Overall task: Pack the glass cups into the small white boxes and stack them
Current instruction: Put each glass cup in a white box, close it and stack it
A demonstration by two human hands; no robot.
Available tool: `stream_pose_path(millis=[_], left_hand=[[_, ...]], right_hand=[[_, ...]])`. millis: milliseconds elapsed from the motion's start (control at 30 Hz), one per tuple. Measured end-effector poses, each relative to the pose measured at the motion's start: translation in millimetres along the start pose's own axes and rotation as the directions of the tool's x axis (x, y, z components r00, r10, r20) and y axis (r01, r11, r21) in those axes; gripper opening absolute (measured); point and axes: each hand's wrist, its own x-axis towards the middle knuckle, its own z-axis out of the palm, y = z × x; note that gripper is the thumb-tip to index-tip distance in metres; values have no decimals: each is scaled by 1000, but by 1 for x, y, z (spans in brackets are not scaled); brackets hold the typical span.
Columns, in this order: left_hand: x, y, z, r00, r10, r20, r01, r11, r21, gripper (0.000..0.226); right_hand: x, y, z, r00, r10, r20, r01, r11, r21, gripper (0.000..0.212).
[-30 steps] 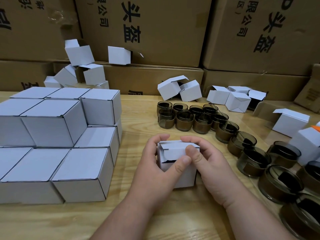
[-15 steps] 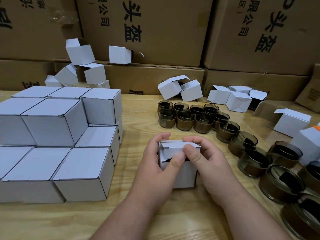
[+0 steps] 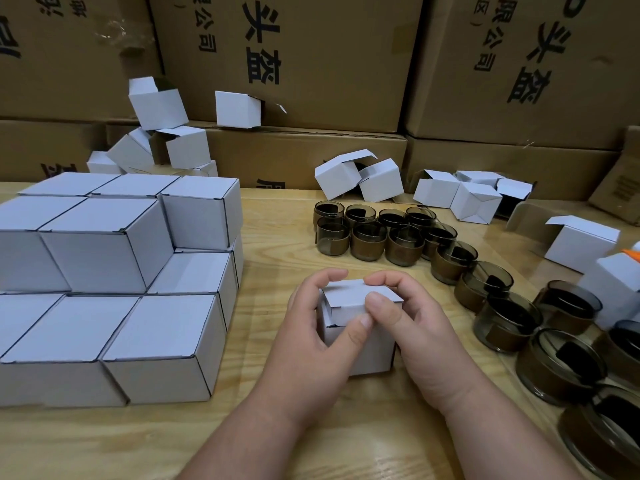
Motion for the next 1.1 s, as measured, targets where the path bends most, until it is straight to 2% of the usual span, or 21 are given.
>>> stream_pose_path(millis=[167, 300, 433, 633, 967, 1100], left_hand=[[0, 0, 0, 1000, 11, 4, -11, 1000, 0, 51], [1, -1, -1, 1000, 18, 2, -18, 1000, -7, 50], [1, -1, -1, 1000, -3, 7, 3, 1000, -10, 54], [1, 2, -1, 999, 8, -49, -6, 999, 46, 42], [3, 5, 0, 991, -80, -112, 73, 995, -66, 48], [3, 6, 1, 985, -78, -155, 69, 995, -69, 49]], right_hand=[[-1, -2, 1, 1000, -12, 3, 12, 1000, 0, 55], [-2, -2, 0, 1000, -9, 28, 10, 1000, -25, 40], [-1, -2, -1, 1000, -2, 27, 3, 999, -32, 36], [-1, -2, 0, 1000, -18, 5, 18, 999, -39, 53], [-3, -5, 6, 1000, -24, -7, 23, 992, -125, 24], [-4, -4, 15, 996, -73, -57, 63, 985, -162, 37]])
